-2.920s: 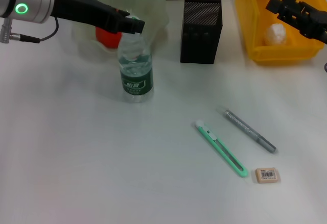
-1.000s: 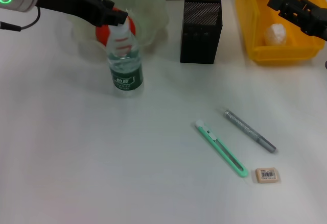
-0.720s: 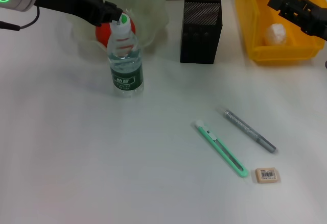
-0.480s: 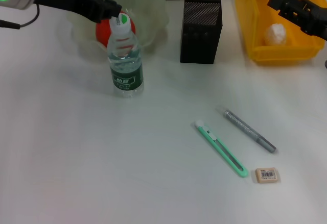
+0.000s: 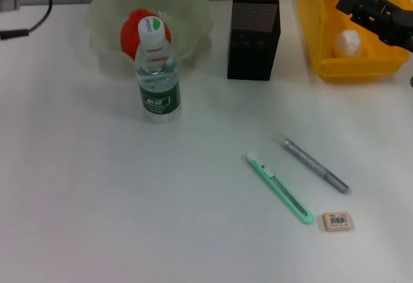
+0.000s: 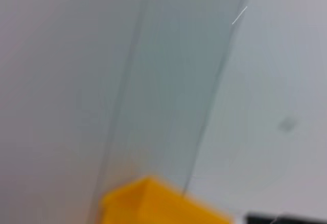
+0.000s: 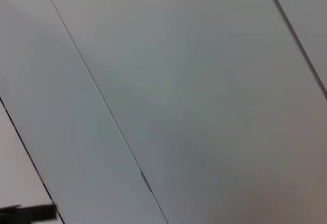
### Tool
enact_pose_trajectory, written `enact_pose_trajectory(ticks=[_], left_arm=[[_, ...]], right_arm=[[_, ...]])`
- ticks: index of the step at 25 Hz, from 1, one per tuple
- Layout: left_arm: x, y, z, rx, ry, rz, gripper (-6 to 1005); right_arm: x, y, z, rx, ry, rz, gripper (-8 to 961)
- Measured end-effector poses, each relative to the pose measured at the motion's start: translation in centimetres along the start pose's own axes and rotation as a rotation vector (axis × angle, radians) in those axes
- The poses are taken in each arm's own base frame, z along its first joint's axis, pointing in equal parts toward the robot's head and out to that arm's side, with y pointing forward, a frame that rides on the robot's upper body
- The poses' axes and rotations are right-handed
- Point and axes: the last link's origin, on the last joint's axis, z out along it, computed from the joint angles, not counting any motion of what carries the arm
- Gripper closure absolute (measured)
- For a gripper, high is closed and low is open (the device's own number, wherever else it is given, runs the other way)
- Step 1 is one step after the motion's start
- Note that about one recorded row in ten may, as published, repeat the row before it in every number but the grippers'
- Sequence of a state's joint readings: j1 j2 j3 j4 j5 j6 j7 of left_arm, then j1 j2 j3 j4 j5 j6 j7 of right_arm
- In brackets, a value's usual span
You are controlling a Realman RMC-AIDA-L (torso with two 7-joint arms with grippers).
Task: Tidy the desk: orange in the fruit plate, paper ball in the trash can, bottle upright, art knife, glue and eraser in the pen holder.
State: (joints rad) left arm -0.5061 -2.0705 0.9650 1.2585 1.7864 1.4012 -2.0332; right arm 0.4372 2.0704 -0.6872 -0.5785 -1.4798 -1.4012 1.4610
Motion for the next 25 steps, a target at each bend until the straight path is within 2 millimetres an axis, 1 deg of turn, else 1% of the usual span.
enact_pose_trajectory(ticks=[2, 3, 4, 6, 7, 8, 9, 12, 13, 14, 17, 18, 19, 22, 23, 25], left_arm=[[-1.6, 0.2, -0.6, -0.054, 0.137, 0.016, 586], [-2.8, -0.2, -1.0, -0.056, 0.232, 0.000, 558], [-2.8, -0.2, -1.0, -0.056, 0.232, 0.000, 531], [-4.8, -1.2, -1.7, -0.013, 0.316, -0.035, 475], [-4.8, -1.2, -1.7, -0.013, 0.316, -0.035, 447], [-6.9, -2.1, -2.0, 0.040, 0.347, -0.050, 420], [-7.5, -2.2, -2.0, 0.055, 0.350, -0.044, 392], [-9.5, -2.5, -1.7, 0.098, 0.351, -0.023, 379], [-10.5, -2.7, -1.5, 0.125, 0.355, -0.016, 375], [-10.5, -2.7, -1.5, 0.125, 0.355, -0.016, 371], [-11.5, -2.8, -1.3, 0.167, 0.379, -0.019, 367], [-11.6, -3.0, -1.4, 0.194, 0.405, -0.019, 367], [-11.6, -3.0, -1.4, 0.194, 0.405, -0.019, 367], [-11.7, -3.5, -1.8, 0.243, 0.429, -0.022, 367], [-12.0, -3.9, -1.9, 0.278, 0.433, -0.025, 367], [-12.1, -4.0, -2.0, 0.292, 0.430, -0.025, 367]], right_arm=[[0.0, 0.0, 0.0, -0.002, 0.001, 0.003, 212], [-0.2, 0.0, 0.0, -0.005, 0.004, 0.007, 212], [-0.2, 0.0, 0.0, -0.005, 0.004, 0.007, 212], [-0.5, 0.2, 0.2, -0.016, 0.022, 0.011, 212], [-0.7, 0.3, 0.4, -0.025, 0.038, 0.009, 213], [-1.1, 0.6, 0.7, -0.040, 0.083, 0.007, 213], [-1.1, 0.6, 0.7, -0.040, 0.083, 0.007, 213], [-1.9, 1.1, 1.2, -0.053, 0.183, 0.007, 213], [-2.3, 1.3, 1.5, -0.055, 0.226, 0.006, 213], [-2.7, 1.6, 1.7, -0.052, 0.268, 0.009, 214], [-4.0, 2.8, 2.5, -0.029, 0.416, 0.005, 214], [-5.1, 3.9, 3.0, 0.001, 0.531, 0.011, 214], [-5.1, 3.9, 3.0, 0.001, 0.531, 0.011, 214], [-6.7, 5.7, 3.7, 0.042, 0.684, 0.015, 215], [-7.0, 6.3, 3.8, 0.044, 0.730, 0.021, 215], [-7.5, 7.5, 4.2, 0.052, 0.830, 0.018, 215]])
